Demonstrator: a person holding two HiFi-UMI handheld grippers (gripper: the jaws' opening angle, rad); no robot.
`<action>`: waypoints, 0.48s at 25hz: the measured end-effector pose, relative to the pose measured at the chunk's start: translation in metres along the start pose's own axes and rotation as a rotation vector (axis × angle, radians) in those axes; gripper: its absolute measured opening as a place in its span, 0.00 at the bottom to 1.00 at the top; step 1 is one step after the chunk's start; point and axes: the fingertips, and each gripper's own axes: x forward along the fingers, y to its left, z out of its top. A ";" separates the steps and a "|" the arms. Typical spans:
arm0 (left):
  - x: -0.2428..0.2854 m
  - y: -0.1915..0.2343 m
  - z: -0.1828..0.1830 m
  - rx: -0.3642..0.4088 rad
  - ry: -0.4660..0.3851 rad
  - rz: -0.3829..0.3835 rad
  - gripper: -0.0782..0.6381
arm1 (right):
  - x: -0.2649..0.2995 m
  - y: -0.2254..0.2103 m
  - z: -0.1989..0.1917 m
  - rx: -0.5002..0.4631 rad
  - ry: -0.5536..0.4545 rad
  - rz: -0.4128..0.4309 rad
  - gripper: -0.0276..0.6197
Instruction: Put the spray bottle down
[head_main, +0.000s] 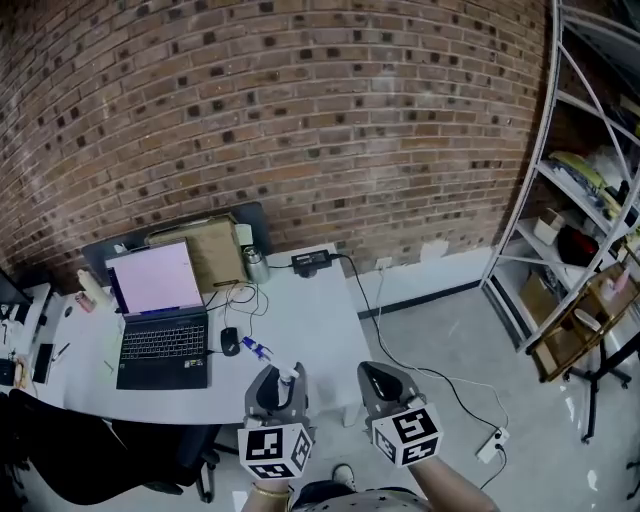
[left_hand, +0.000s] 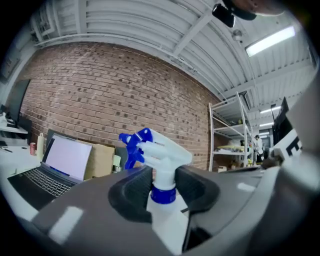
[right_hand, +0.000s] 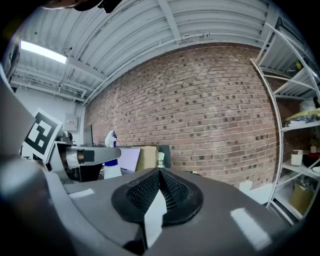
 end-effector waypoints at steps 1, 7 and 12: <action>0.013 0.003 0.003 0.007 -0.004 -0.003 0.30 | 0.012 -0.006 0.004 -0.004 -0.003 -0.004 0.04; 0.088 0.021 0.011 0.024 -0.026 0.015 0.30 | 0.063 -0.033 0.013 -0.006 0.018 0.002 0.04; 0.143 0.036 0.004 0.011 -0.030 0.058 0.30 | 0.085 -0.051 0.011 -0.021 0.046 0.037 0.04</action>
